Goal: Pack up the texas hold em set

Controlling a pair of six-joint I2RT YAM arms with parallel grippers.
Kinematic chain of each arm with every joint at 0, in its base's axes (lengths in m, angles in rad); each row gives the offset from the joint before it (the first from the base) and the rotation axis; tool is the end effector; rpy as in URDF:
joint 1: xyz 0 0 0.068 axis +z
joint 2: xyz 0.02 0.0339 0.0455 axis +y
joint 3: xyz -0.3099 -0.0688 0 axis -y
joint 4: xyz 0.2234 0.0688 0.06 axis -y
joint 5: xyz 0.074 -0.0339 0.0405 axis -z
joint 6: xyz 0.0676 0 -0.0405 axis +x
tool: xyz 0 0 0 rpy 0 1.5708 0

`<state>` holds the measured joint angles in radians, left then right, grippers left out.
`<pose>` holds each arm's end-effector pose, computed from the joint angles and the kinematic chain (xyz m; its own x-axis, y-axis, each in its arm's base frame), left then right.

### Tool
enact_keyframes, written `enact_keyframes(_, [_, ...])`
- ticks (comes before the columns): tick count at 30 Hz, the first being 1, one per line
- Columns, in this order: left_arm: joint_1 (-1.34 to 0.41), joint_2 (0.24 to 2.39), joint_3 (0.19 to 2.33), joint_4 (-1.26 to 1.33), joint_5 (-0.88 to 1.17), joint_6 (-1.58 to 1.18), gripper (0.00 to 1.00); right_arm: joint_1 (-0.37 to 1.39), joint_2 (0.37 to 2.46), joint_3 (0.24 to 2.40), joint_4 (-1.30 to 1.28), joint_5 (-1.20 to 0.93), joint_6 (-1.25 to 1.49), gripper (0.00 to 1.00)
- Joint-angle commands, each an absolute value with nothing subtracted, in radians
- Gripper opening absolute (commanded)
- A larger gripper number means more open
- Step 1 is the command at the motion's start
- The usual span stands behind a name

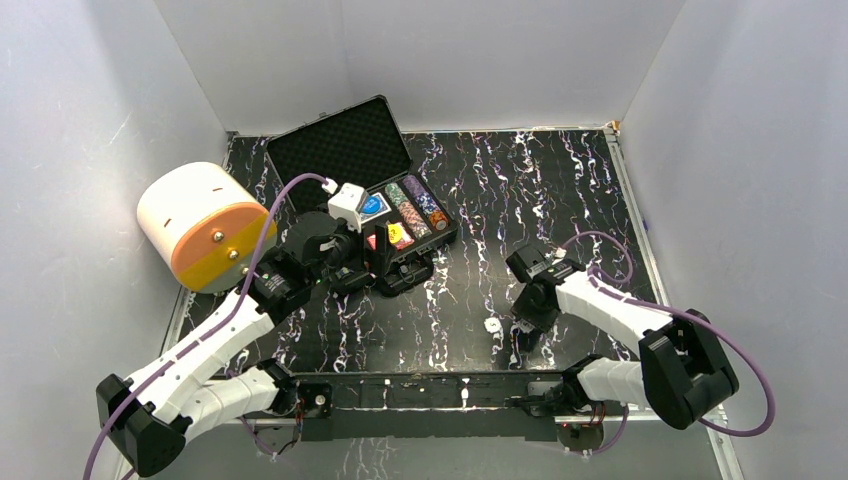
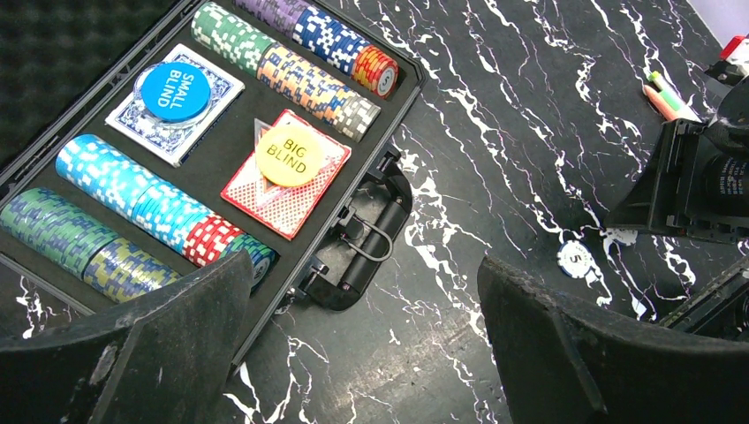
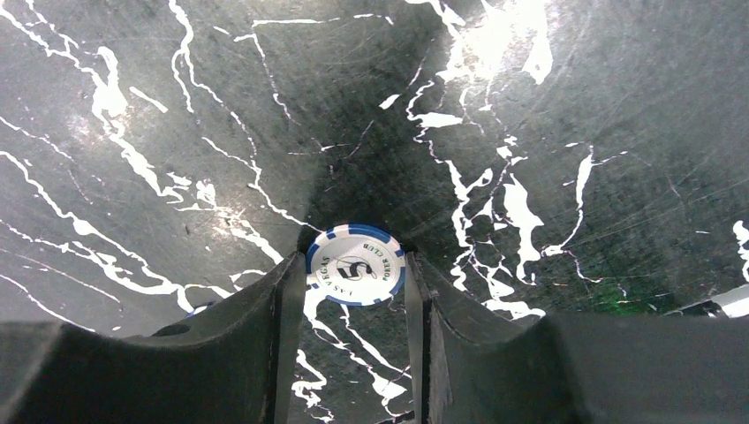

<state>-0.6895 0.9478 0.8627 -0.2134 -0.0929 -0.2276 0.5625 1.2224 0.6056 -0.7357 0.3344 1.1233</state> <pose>0.1598 -0.1236 0.3644 -0.3485 -0.0038 -0.9373 0.4992 0.8456 -0.1891 0.1480 0.0671 0.1899 -0.7573 0.5293 -0.3826 0.5526 0.8315 0.0566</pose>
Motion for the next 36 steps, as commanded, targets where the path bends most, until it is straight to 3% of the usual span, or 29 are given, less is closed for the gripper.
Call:
enact_keyframes(1, [-0.690,0.949,0.889,-0.217,-0.111,-0.240,0.99,0.561,1.233,0.660,-0.734,0.312,1.089,0.44])
enact_keyframes(12, [-0.689,0.959,0.891,-0.208,-0.119,-0.250,0.98,0.580,1.231,0.771,-0.735,0.241,0.999,0.45])
enact_keyframes(26, [-0.688,0.955,0.888,-0.219,-0.130,-0.252,0.98,0.779,1.411,0.824,-0.720,0.306,1.020,0.47])
enact_keyframes(36, [-0.688,0.954,0.883,-0.220,-0.138,-0.250,0.98,0.825,1.514,0.854,-0.730,0.295,0.950,0.65])
